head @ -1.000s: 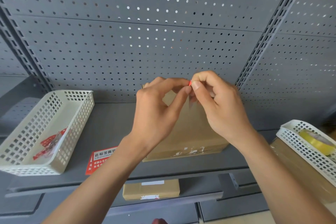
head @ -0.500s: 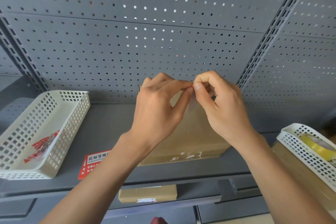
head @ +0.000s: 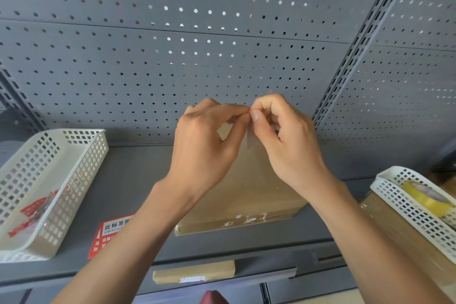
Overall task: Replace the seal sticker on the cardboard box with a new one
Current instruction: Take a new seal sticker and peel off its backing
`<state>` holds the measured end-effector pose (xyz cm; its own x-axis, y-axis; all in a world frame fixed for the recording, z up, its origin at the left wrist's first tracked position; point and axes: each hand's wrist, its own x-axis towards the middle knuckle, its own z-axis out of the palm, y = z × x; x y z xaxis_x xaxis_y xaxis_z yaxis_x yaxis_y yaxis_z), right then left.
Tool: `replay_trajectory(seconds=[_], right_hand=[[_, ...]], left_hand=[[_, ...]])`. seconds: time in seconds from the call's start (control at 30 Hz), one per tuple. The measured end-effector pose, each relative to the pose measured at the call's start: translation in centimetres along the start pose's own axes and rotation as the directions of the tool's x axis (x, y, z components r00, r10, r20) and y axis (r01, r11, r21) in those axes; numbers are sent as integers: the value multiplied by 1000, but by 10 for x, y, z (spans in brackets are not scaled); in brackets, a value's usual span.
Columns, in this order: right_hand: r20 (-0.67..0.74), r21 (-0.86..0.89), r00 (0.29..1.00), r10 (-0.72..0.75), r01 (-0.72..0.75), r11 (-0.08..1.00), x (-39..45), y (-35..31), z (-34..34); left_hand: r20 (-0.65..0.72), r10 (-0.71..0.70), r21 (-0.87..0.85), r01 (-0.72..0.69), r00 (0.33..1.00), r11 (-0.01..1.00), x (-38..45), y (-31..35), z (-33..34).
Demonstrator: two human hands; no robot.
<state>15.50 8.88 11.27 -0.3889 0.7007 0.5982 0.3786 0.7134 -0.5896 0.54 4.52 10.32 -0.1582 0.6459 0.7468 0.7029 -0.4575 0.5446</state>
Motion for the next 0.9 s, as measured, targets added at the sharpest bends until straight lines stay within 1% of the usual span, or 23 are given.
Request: replay_trajectory(seconds=[0.17,0.3,0.4,0.53,0.63,0.77,0.9], right_hand=[[29,-211,995,-92,96,973,6,14,-4],[74,-283,984,-160,175,943,13,17,-10],[94,-286,980,-176,196,938,16,17,-14],[91,-244,985,-145,163,956,21,17,-14],[45,-137,994,-104,109,985,23,15,-15],[-17,52,998,61,-60,997,24,14,-14],[-26,136,989,142,-137,981,24,16,-13]], left_hand=[[84,-90,-91,98,992,991,7,-3,1],[124,-121,-85,132,985,988,12,-6,1],[143,-115,-76,127,983,989,17,-7,1],[140,-120,-68,131,983,989,22,-6,1],[143,-147,-87,161,979,983,25,-6,1],[134,-195,-116,210,972,971,29,-6,-1],[132,-306,-203,328,943,922,31,-7,-4]])
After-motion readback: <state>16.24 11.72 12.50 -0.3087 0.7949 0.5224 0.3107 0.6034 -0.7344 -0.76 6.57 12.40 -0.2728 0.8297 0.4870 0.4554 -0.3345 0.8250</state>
